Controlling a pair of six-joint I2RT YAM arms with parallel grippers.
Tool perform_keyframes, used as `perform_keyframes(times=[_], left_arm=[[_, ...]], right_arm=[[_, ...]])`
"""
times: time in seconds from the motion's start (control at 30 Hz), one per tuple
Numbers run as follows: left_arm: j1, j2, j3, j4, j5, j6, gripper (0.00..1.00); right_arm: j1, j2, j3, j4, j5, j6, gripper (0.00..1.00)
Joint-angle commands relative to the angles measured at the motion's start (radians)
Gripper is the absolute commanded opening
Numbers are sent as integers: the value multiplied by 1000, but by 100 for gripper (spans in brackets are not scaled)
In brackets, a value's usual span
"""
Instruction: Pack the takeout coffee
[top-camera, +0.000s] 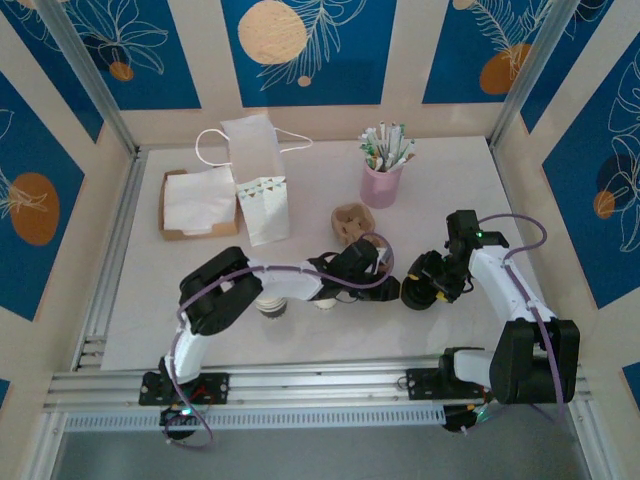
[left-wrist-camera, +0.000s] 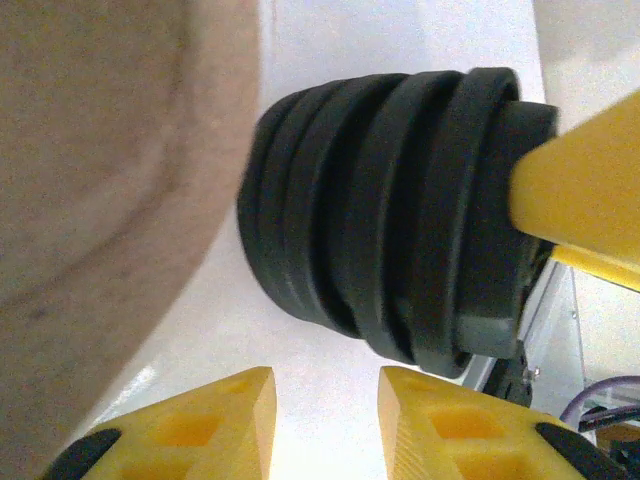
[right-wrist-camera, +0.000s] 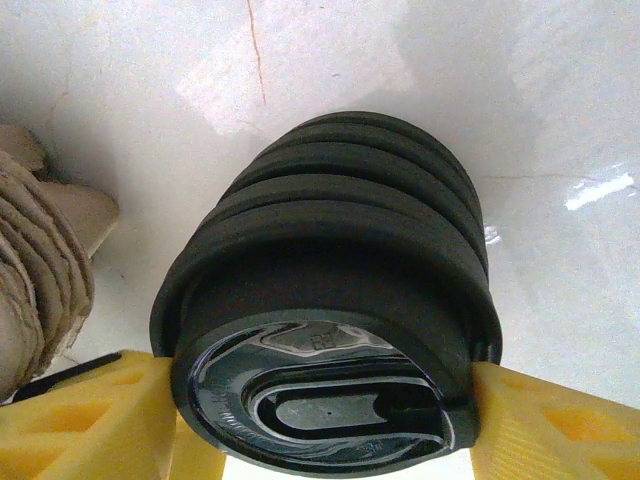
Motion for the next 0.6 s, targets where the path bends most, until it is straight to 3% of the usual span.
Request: perform_keyframes(times=[0.0, 0.33, 0.57], left_arm=[[28, 16, 40, -11, 19, 37, 32], [27, 42, 16, 102, 75, -2, 42], [26, 59, 15, 132, 89, -20, 43]], right_arm=[[-9, 6, 15, -6, -38, -6, 70], [-14, 9, 14, -2, -54, -12, 70], [-14, 7, 14, 0, -60, -14, 69]])
